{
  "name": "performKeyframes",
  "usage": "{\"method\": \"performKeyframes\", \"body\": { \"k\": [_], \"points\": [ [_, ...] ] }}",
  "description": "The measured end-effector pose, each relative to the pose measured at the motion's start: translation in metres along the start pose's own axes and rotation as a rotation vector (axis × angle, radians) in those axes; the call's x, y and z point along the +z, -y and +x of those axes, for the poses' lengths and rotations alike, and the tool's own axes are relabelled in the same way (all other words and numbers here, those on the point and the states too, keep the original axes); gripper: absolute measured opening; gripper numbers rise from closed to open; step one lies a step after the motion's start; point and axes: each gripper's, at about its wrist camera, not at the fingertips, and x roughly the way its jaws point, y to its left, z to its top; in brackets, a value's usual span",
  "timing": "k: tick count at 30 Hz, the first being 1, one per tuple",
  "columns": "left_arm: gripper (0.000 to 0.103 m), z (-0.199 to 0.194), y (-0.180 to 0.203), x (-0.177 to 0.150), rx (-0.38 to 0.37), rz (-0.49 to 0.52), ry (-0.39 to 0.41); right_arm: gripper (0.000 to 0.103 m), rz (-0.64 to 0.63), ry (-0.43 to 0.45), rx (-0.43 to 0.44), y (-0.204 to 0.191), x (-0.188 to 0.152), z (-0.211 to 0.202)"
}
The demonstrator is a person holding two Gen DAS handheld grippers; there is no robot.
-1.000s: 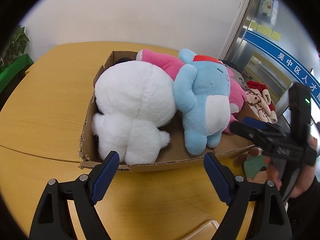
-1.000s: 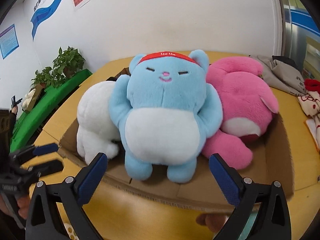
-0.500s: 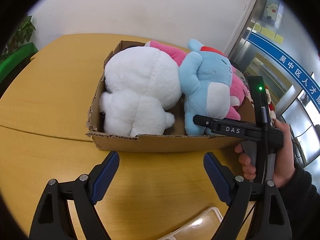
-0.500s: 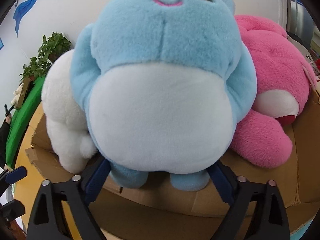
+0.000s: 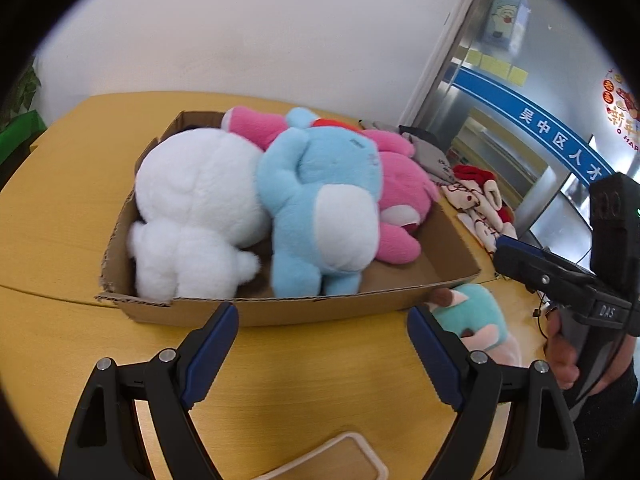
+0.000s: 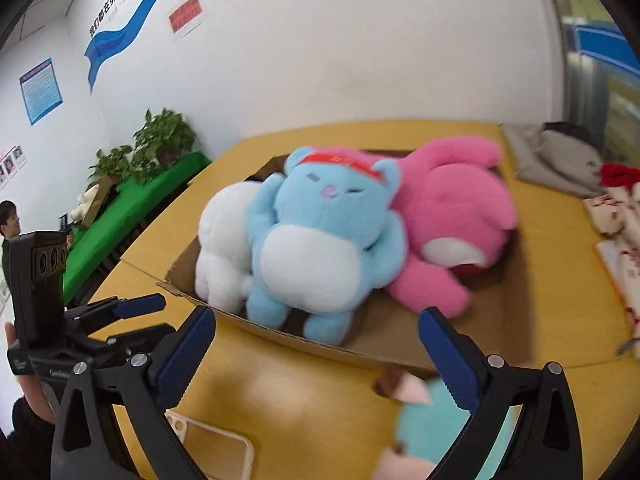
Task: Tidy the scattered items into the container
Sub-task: 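Move both grippers to the teal-and-pink plush on the table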
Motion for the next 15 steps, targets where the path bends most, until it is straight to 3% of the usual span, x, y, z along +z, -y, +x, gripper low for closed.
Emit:
{"method": "performKeyframes", "body": {
  "k": [6,15],
  "points": [
    [0.088,-0.005,0.041,-0.002,-0.009,0.045,0.025,0.103,-0.008,0.006,-0.195,0.011,-0.024,-0.033],
    [0.088,-0.023,0.076,-0.007,0.011,0.083,0.060,0.103,-0.022,0.051,-0.201,0.010,-0.034,-0.058]
  ]
}}
